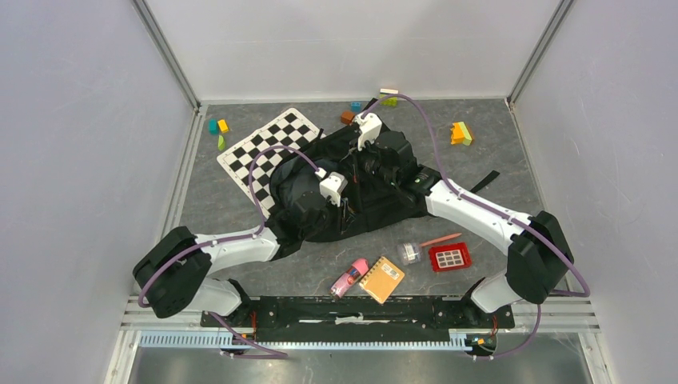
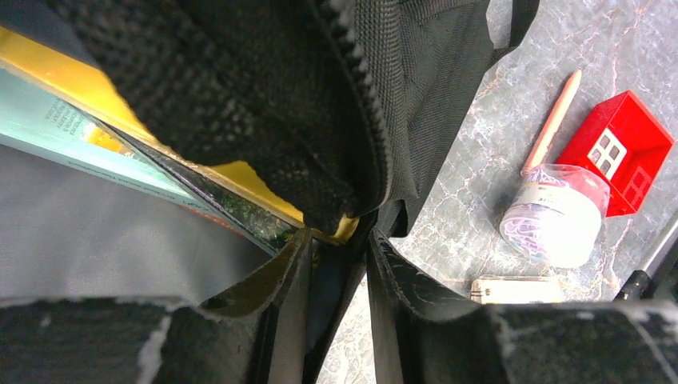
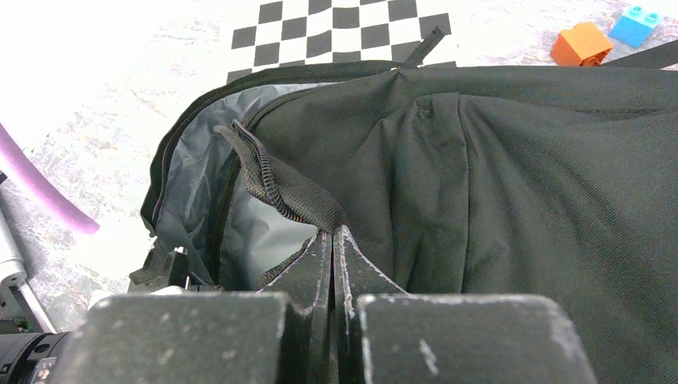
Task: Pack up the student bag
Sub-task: Zip the student bag at the center of the board.
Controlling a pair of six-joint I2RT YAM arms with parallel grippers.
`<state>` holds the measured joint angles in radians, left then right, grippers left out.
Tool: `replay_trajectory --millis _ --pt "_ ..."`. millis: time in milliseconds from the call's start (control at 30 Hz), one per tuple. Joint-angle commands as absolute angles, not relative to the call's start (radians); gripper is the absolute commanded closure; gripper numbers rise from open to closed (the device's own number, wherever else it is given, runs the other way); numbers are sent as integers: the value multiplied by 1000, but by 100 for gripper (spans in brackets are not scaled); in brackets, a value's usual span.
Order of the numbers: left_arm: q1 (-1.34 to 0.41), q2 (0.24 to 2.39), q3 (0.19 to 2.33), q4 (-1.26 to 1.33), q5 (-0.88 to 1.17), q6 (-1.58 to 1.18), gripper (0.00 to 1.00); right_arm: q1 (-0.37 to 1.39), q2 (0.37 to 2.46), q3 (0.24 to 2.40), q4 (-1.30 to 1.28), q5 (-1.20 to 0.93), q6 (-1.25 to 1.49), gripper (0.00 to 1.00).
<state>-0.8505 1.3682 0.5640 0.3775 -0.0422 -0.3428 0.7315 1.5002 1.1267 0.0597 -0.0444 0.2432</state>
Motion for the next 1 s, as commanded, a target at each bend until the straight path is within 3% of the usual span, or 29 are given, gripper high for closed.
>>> replay_trajectory --millis 0,200,267,433,533,967 --pt "-856 1357 580 462 -17 -348 62 733 1480 1113 89 -26 248 100" --pt "-856 1354 586 469 -6 -341 57 733 1482 1111 87 -26 248 100" --pt "-856 1355 590 468 -5 -339 63 733 1483 1112 86 -26 247 100" --pt "-856 1335 578 460 -10 -334 89 732 1482 1108 81 -25 248 100" --pt "-855 1305 559 454 -19 -334 98 733 1483 1104 80 -22 246 100" --pt "-854 1098 448 282 -158 -383 98 734 1458 1075 49 98 227 100"
